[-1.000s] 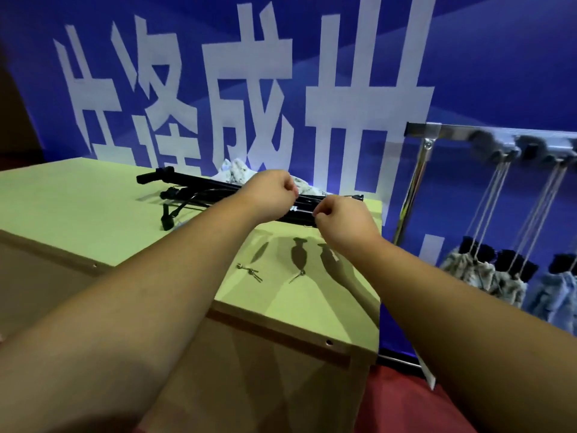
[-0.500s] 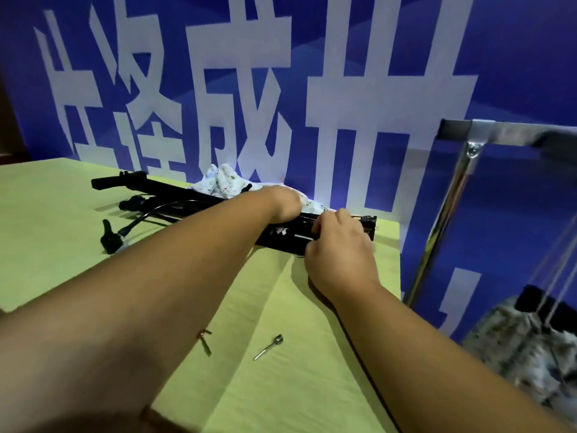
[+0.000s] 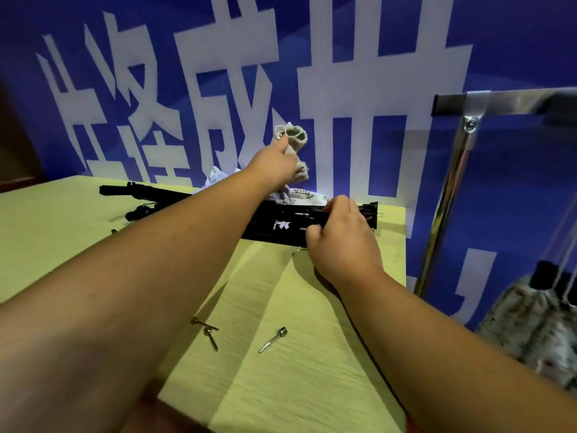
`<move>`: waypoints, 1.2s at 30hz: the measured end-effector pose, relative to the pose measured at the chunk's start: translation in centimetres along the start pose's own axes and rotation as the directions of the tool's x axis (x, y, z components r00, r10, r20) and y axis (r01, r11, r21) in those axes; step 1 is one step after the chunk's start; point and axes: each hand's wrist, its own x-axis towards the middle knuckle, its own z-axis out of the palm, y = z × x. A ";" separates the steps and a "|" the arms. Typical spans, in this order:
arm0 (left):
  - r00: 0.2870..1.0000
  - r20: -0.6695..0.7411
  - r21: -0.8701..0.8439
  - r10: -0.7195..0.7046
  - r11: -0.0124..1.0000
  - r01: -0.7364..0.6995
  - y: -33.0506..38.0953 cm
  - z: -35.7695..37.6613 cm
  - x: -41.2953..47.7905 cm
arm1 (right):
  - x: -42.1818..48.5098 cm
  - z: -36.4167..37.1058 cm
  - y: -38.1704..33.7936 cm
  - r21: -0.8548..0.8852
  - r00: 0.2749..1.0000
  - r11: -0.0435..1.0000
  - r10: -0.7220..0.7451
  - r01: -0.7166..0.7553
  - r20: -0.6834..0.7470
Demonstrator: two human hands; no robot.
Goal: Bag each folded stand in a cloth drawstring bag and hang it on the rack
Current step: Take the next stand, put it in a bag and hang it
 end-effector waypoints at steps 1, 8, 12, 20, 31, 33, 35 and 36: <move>0.999 -0.043 -0.074 0.025 0.997 -0.028 0.5 -0.3 -0.3 | -0.1 0.0 0.4 0.004 1.000 1.000 0.009 -0.009 0.003; 0.987 -0.137 -0.406 0.085 0.904 -0.135 6.8 -7.7 -4.6 | -0.9 -1.8 -0.6 0.213 0.986 0.963 0.161 -0.167 0.045; 0.996 -0.063 -0.515 0.063 0.853 -0.087 9.5 -11.0 -7.7 | -1.2 -4.6 -2.2 0.328 0.947 0.889 0.285 -0.320 0.151; 0.999 0.038 -0.571 0.031 0.821 -0.004 14.3 -12.6 -16.4 | -3.5 -14.5 -8.0 0.553 0.932 0.769 0.361 -0.320 0.038; 0.962 0.142 -0.460 0.233 0.876 -0.144 20.4 -14.3 -28.2 | -9.8 -28.8 -13.1 0.628 0.955 0.740 0.294 -0.243 0.024; 0.916 0.255 -0.446 0.311 0.878 -0.174 20.8 -14.5 -30.1 | -10.9 -30.7 -13.3 0.613 0.947 0.741 0.318 -0.276 0.043; 0.870 0.331 -0.444 0.367 0.874 -0.199 21.2 -14.4 -31.5 | -12.0 -32.4 -13.1 0.599 0.938 0.752 0.347 -0.273 -0.009; 0.856 0.349 -0.447 0.381 0.871 -0.206 21.3 -14.2 -32.2 | -12.6 -33.1 -12.9 0.602 0.930 0.752 0.367 -0.270 -0.041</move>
